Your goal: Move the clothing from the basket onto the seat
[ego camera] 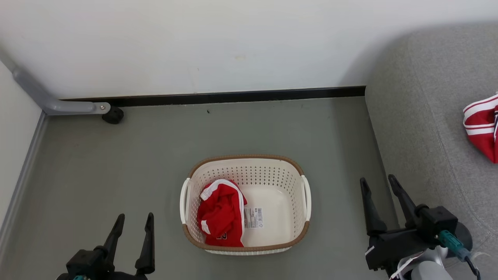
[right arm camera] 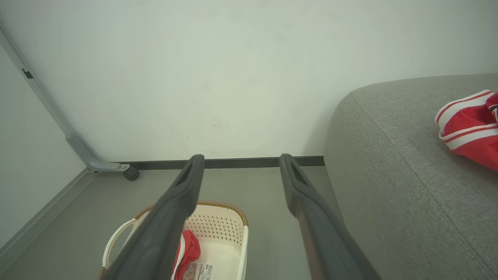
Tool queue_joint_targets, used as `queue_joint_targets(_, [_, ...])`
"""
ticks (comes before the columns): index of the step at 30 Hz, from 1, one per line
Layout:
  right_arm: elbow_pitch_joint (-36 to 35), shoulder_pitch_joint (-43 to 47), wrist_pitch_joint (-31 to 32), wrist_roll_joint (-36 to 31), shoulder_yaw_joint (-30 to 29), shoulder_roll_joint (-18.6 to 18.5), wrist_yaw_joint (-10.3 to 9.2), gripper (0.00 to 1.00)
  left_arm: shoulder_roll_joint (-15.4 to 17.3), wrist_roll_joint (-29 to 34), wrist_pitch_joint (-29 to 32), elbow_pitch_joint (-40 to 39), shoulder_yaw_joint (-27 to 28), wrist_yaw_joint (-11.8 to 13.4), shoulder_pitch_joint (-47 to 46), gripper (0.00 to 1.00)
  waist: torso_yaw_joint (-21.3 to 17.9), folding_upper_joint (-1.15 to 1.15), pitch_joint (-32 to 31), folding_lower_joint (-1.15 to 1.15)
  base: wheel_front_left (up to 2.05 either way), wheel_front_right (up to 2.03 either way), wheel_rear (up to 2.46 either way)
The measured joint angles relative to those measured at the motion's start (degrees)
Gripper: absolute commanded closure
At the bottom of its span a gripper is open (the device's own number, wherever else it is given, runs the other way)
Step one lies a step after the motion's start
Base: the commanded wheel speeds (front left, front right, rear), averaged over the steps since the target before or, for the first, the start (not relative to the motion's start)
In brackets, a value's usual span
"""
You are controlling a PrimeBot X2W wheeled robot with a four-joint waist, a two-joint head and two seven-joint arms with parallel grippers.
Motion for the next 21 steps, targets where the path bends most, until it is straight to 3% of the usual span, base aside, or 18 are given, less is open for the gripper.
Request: queue_joint_targets(21, [-4.0, -8.7, 0.0, -0.1, 6.1, -0.1, -5.77, 0.00, -1.5, 0.5, 0.0, 2.4, -4.7, -2.8, -6.5, 0.00, -2.1, 0.00, 12.7, 0.01, 0.00, 0.00, 0.00])
